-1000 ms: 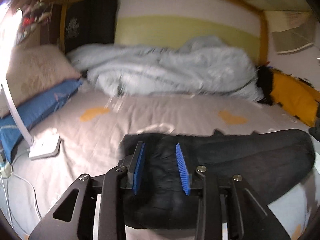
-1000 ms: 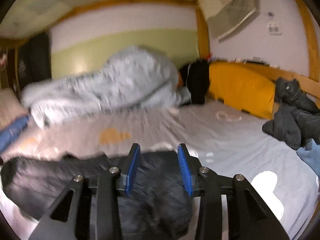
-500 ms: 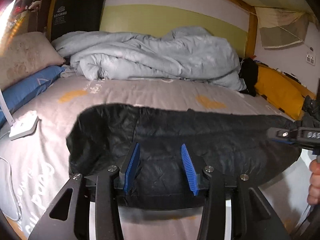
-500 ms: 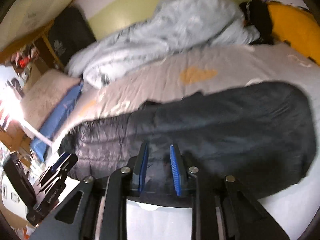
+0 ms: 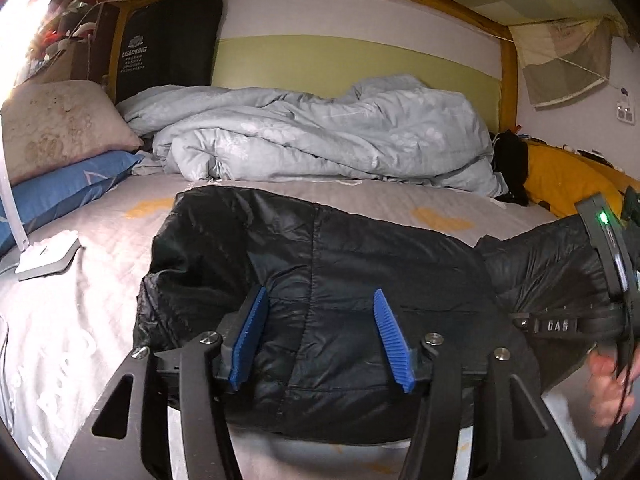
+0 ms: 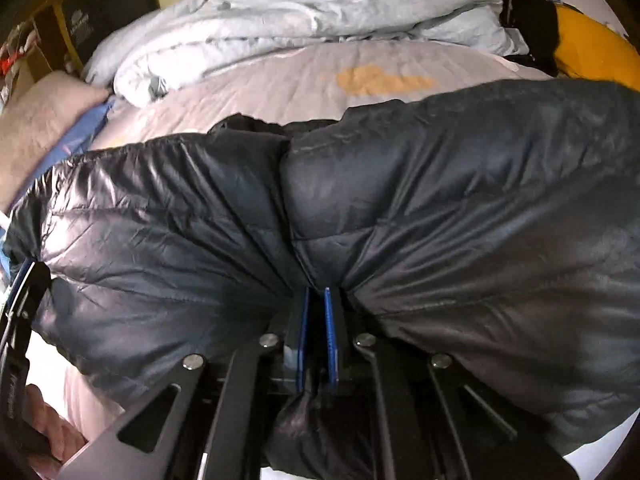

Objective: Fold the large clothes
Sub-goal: 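Press the folded jacket bundle with the right gripper and release both grippers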

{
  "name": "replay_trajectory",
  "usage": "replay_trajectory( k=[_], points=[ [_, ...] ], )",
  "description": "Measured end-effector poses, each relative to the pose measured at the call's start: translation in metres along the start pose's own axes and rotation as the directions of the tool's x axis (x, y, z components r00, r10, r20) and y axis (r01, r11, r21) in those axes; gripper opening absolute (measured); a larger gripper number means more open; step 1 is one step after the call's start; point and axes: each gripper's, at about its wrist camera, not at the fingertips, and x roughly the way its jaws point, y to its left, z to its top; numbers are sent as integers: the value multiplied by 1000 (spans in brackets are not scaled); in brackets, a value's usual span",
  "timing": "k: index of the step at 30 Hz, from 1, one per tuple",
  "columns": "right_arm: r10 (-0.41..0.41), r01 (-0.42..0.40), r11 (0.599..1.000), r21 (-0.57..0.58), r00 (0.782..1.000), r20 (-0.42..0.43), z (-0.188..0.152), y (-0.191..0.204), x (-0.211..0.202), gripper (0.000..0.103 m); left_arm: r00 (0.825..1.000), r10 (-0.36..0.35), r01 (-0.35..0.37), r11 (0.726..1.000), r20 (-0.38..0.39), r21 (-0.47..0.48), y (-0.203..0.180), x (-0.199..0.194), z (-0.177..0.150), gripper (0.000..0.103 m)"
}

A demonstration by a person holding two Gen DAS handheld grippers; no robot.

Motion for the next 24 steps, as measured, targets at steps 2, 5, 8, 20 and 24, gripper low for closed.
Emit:
replay_trajectory(
  k=[2,5,8,20,24],
  points=[
    [43,-39,998,55,997,-58,12,-8,-4,6,1000,7,-7,1000,-3,4,-2,2,0,58],
    [88,-85,994,75,995,-45,30,-6,-18,8,1000,3,-3,1000,-10,-22,2,3,0,58],
    [38,-37,998,45,999,-19,47,2,-23,8,1000,0,0,999,-6,-33,5,3,0,59],
    [97,-64,976,209,984,-152,79,-27,23,3,1000,12,-12,1000,5,-6,0,2,0,65],
    [34,-14,988,155,991,-131,91,-18,21,4,1000,9,-9,1000,3,-17,2,2,-1,66]
  ],
)
